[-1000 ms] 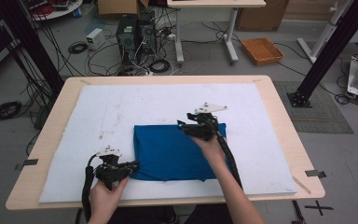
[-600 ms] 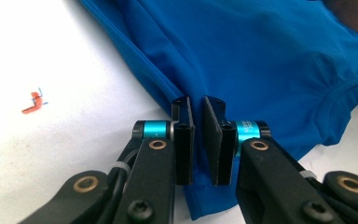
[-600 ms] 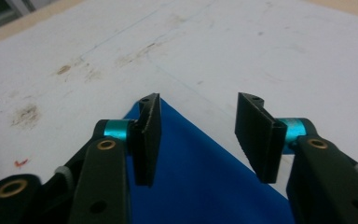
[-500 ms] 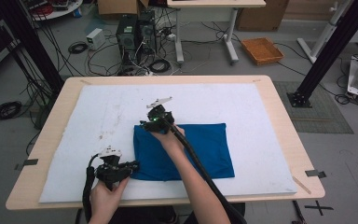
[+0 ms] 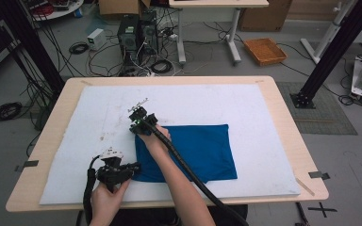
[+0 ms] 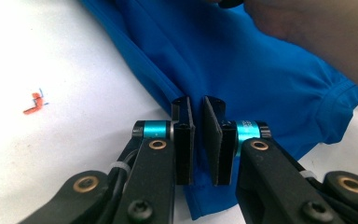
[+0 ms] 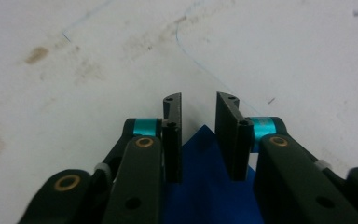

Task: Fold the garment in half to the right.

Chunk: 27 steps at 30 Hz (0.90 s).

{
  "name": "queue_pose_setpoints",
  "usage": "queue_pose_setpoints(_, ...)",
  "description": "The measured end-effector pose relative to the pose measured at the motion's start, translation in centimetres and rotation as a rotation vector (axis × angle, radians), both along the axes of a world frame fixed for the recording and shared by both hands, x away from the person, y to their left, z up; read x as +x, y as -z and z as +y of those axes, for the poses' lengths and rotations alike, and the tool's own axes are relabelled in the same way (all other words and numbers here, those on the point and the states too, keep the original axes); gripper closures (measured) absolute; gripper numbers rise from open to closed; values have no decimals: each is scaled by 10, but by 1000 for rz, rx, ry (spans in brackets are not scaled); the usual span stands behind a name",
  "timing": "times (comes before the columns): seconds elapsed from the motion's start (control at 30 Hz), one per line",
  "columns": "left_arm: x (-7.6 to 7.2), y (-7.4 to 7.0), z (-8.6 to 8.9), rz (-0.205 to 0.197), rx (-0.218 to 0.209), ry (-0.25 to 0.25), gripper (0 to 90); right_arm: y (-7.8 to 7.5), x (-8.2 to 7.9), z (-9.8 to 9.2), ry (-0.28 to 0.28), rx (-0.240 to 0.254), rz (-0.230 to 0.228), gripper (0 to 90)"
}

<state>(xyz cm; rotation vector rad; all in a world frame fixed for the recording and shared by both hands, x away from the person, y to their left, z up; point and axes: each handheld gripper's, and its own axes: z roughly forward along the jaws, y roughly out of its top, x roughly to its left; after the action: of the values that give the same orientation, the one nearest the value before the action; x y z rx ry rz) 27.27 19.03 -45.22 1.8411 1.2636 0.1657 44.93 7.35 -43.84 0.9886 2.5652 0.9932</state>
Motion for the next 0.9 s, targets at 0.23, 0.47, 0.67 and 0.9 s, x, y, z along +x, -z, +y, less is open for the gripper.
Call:
queue_pose_setpoints(0.23, 0, 0, 0, -3, 6, 2, 822, 0, 2, 1, 9, -24, -12, 875)
queue_pose_setpoints(0.47, -1, -5, 3, -24, 0, 4, 839, -22, 0, -11, -2, 71, -56, 887)
queue_pose_setpoints(0.67, -6, -23, -4, -73, -27, 32, 842, -50, 1, -41, -6, 220, -40, 887)
queue_pose_setpoints(0.9, -9, -51, -37, -129, -69, 125, 842, -76, 2, -90, -16, 344, -14, 888)
